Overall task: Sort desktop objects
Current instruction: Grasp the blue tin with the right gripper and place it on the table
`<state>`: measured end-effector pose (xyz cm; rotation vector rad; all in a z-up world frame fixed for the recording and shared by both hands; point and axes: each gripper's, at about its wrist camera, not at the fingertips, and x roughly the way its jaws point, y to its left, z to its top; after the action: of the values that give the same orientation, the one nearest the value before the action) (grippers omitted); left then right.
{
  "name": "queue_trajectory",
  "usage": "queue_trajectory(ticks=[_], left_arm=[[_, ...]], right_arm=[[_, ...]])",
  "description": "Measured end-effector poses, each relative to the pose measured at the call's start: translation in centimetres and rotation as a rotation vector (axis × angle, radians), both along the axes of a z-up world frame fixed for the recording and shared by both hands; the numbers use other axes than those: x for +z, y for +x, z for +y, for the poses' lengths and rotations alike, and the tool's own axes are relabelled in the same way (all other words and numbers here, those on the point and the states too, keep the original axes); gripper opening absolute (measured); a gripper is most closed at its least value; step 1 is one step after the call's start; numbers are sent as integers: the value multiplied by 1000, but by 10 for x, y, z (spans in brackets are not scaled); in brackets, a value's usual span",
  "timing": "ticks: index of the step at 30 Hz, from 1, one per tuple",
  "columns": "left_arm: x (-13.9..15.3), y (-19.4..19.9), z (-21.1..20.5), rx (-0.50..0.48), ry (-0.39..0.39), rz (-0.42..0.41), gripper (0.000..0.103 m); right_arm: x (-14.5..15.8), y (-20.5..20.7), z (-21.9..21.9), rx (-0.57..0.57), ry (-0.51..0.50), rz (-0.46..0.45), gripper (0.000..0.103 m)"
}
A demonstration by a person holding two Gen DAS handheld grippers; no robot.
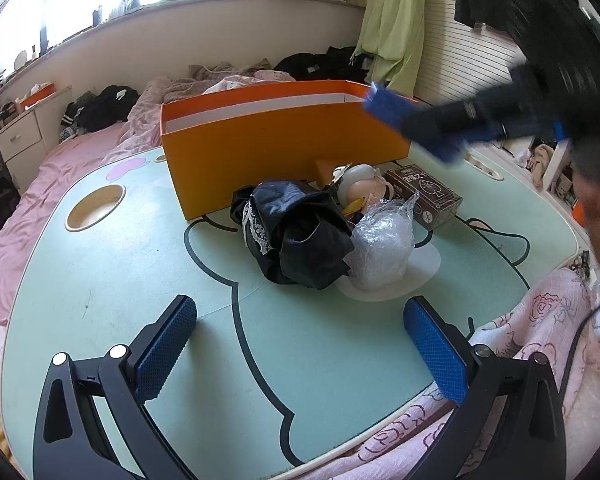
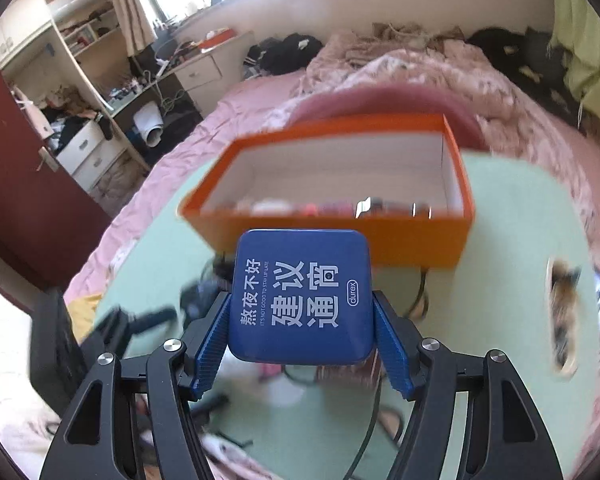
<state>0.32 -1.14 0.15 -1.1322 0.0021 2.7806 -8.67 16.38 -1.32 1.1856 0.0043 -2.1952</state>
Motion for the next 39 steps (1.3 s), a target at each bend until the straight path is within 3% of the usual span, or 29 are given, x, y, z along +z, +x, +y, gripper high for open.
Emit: queue_trajectory(ticks=[6, 7, 9, 12, 19, 21, 27, 39], left_arm=[[0, 0, 0, -1, 1, 0, 103], [0, 0, -1, -1, 0, 0, 103], [0, 0, -1, -1, 0, 1, 103], [0, 0, -1, 0, 0, 0, 103], [0, 0, -1, -1, 0, 0, 103], [0, -1, -2, -1, -2, -4, 103], [0, 0, -2, 0, -4, 0, 103], [0, -1, -2, 0, -4, 0, 103]], right_arm=[[-6, 5, 8, -62, -38, 85, 69], [-5, 9, 11, -65, -64, 98, 71], [-2, 20, 20, -87, -105, 140, 85], [-1, 41, 37, -122, -135, 223, 88], [-39, 81, 38, -100, 125, 271, 89], [-53, 86, 35, -102, 187, 303, 99], [-65, 89, 47, -120, 134, 351, 103], [-66, 89, 48, -120, 128, 356, 103]])
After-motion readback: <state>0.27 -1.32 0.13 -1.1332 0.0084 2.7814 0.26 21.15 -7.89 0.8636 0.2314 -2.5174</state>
